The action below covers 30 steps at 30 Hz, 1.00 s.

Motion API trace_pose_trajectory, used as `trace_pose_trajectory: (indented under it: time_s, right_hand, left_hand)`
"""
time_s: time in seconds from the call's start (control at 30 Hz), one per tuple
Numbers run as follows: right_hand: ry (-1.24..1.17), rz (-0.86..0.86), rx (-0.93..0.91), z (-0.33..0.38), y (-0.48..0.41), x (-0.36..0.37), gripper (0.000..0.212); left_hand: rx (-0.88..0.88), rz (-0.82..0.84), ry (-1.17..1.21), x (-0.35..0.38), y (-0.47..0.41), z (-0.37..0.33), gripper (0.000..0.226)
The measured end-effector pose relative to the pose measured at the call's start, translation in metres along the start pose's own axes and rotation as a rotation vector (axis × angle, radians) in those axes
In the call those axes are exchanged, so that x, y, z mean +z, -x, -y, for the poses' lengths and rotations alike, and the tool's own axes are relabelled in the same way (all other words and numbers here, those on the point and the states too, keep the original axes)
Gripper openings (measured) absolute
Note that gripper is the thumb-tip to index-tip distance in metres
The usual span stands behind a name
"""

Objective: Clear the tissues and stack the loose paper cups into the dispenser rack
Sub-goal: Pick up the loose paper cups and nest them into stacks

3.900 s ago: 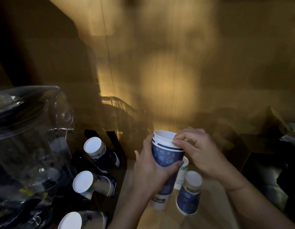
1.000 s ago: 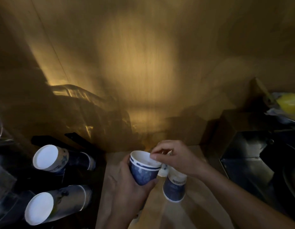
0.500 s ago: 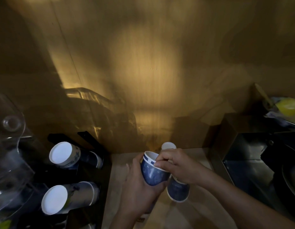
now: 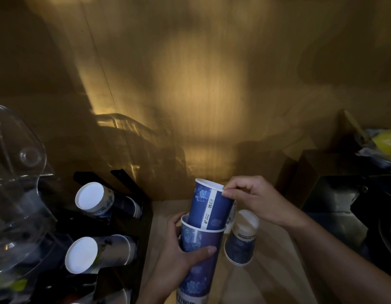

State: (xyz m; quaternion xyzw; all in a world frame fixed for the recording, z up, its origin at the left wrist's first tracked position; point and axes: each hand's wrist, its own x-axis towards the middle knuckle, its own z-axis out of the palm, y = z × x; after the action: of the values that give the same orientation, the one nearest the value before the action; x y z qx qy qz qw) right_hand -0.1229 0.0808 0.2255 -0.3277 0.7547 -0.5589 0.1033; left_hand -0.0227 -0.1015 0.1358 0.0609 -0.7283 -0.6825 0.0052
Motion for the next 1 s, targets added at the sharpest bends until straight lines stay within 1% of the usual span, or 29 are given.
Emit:
trace_pose_trajectory:
  time_s: [0.1,0.17,0.23,0.33,0.43,0.47,0.53,0.57,0.63,0.67,0.7,0.73,0.8,0.83,0.9,0.93,0.97,1.0]
  right_hand:
    - [0.013,0.044,0.042,-0.007,0.005,0.007,0.018]
    - [0.102,0.139,0.084,-0.016,0.01,0.018,0.01]
    - [0.169,0.22,0.096,-0.024,0.017,0.028,0.009]
    - [0.148,0.222,0.128,-0.029,0.025,0.027,0.007]
    - [0.148,0.172,0.139,-0.03,0.03,0.022,0.009]
    - [0.103,0.126,0.142,-0.03,0.031,0.021,0.009]
    - [-0.064,-0.018,0.177,-0.032,0.034,0.014,0.006]
    - [-0.153,-0.106,0.209,-0.034,0.037,0.009,0.009]
    - [-0.358,-0.27,0.292,-0.041,0.042,-0.002,0.023]
    - [-0.499,-0.332,0.339,-0.045,0.046,-0.006,0.028]
    - [-0.648,-0.371,0.386,-0.049,0.049,-0.009,0.03]
    - [-0.779,-0.39,0.433,-0.053,0.052,-0.01,0.03]
    - [-0.943,-0.381,0.524,-0.06,0.058,-0.007,0.029]
    - [-0.989,-0.363,0.561,-0.063,0.061,-0.004,0.028]
    - [-1.029,-0.322,0.609,-0.068,0.066,0.003,0.023]
    - [-1.023,-0.309,0.614,-0.07,0.068,0.006,0.021]
    - [-0.994,-0.309,0.614,-0.071,0.07,0.008,0.02]
    - [-0.913,-0.325,0.61,-0.072,0.071,0.008,0.019]
  left_hand:
    - [0.014,-0.004,-0.018,0.001,-0.001,-0.001,0.094]
    - [0.015,-0.03,-0.064,0.005,-0.002,-0.004,0.095]
    - [0.042,-0.06,-0.157,0.009,-0.003,-0.006,0.092]
    - [0.066,-0.087,-0.2,0.013,-0.003,-0.006,0.085]
    - [0.047,-0.039,-0.147,0.021,-0.004,-0.009,0.077]
    - [0.039,-0.002,-0.109,0.023,-0.005,-0.01,0.074]
    - [0.015,0.067,0.0,0.023,-0.008,-0.011,0.066]
    - [0.001,0.082,0.055,0.021,-0.009,-0.009,0.056]
    - [-0.003,0.067,0.162,0.022,-0.011,-0.007,0.031]
    - [0.005,0.037,0.203,0.024,-0.01,-0.007,0.029]
    - [0.022,-0.015,0.186,0.027,-0.01,-0.005,0.033]
    - [0.052,-0.031,0.122,0.03,-0.01,-0.005,0.041]
    - [0.123,0.074,-0.089,0.042,-0.008,-0.009,0.06]
    - [0.16,0.091,-0.181,0.047,-0.009,-0.009,0.068]
    - [0.201,0.074,-0.268,0.052,-0.011,-0.008,0.076]
    - [0.207,0.068,-0.265,0.056,-0.012,-0.009,0.076]
    - [0.209,0.066,-0.245,0.058,-0.012,-0.009,0.075]
    - [0.204,0.073,-0.224,0.06,-0.013,-0.01,0.072]
